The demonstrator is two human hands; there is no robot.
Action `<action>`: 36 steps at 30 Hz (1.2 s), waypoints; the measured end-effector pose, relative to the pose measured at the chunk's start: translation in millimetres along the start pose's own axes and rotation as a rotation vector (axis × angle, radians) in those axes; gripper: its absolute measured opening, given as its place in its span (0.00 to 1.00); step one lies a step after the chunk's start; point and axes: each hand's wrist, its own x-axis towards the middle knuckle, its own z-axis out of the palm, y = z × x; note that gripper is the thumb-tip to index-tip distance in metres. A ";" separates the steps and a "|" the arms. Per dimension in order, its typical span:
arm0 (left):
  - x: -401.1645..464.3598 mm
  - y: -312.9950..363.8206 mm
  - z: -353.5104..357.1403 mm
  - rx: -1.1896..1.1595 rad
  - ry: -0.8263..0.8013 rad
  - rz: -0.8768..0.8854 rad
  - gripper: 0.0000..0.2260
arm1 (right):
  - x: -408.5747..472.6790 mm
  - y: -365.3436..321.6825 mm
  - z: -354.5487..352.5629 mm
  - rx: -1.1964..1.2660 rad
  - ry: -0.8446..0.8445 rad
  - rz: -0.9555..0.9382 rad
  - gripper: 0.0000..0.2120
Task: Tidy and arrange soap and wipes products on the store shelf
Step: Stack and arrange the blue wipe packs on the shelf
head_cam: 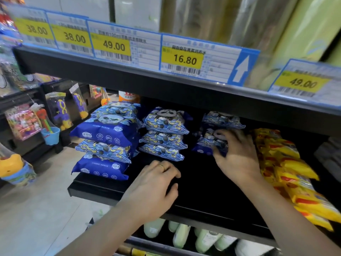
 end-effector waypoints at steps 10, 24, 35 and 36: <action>-2.1 -4.0 -0.1 -0.073 0.021 0.000 0.13 | -7.0 14.9 10.4 0.072 -0.051 -0.016 0.25; 2.1 11.9 -15.9 -0.988 0.071 -0.319 0.26 | -99.1 -21.6 -13.6 0.308 0.115 -0.289 0.35; -13.5 10.6 -13.2 -1.242 0.089 -0.345 0.22 | -125.4 -21.1 -20.5 0.384 0.051 -0.340 0.42; -15.5 10.0 -12.8 -1.251 0.091 -0.330 0.21 | -124.9 -19.5 -20.7 0.404 0.032 -0.330 0.42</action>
